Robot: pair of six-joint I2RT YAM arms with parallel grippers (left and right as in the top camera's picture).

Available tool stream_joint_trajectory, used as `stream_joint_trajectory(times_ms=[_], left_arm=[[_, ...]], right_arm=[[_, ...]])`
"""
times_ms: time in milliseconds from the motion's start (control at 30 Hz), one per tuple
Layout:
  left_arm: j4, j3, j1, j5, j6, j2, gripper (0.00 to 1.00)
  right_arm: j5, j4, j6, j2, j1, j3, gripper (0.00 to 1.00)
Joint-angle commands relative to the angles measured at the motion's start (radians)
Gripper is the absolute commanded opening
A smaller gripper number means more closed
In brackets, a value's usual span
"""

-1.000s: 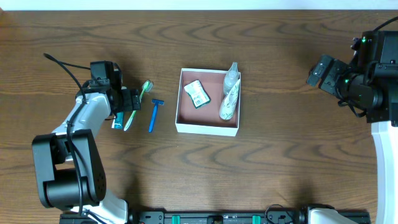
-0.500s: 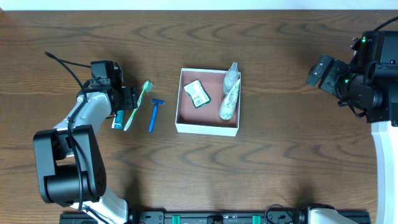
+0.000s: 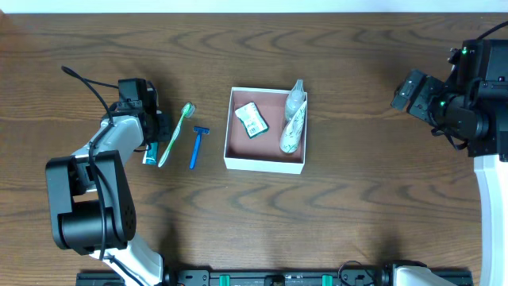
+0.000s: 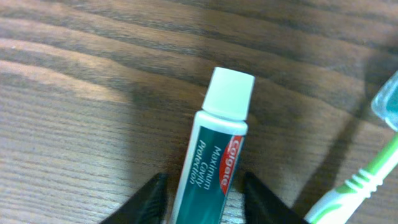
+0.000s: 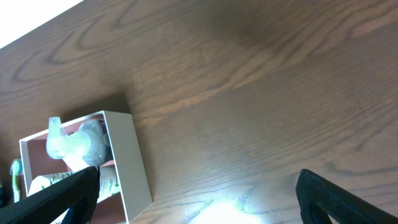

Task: Pack container
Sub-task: 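Reach the left gripper to the Colgate toothpaste and grasp it, then carry the toothpaste into the box and release it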

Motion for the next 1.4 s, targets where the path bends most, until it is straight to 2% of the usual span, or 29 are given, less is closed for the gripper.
stream_joint_trajectory(times_ms=[0, 200, 400, 600, 733, 867, 967, 1133, 1367], left_arm=[[-0.021, 0.006, 0.005, -0.011, 0.006, 0.027, 0.30], [-0.067, 0.006, 0.005, -0.011, 0.006, 0.027, 0.06], [-0.125, 0.011, -0.005, -0.004, 0.006, -0.027, 0.06], [-0.173, 0.021, -0.055, -0.004, 0.005, -0.233, 0.06], [-0.212, 0.022, -0.129, 0.009, 0.002, -0.430, 0.06], [-0.221, 0.022, -0.225, 0.124, -0.003, -0.592, 0.06], [-0.214, 0.022, -0.314, 0.135, -0.062, -0.658, 0.06], [-0.190, 0.021, -0.450, 0.134, -0.111, -0.635, 0.06], [-0.028, 0.021, -0.595, 0.133, -0.134, -0.480, 0.06]], right_arm=[[0.000, -0.001, 0.015, -0.003, -0.006, 0.002, 0.99], [0.000, -0.001, 0.015, -0.003, -0.006, 0.001, 0.99], [0.000, -0.001, 0.015, -0.003, -0.006, 0.002, 0.99], [0.000, -0.001, 0.015, -0.003, -0.006, 0.001, 0.99], [0.000, -0.001, 0.015, -0.003, -0.006, 0.002, 0.99], [0.000, -0.001, 0.015, -0.003, -0.006, 0.002, 0.99], [0.000, -0.001, 0.015, -0.003, -0.006, 0.002, 0.99], [0.000, -0.001, 0.015, -0.003, -0.006, 0.001, 0.99], [0.000, -0.001, 0.015, -0.003, -0.006, 0.002, 0.99]])
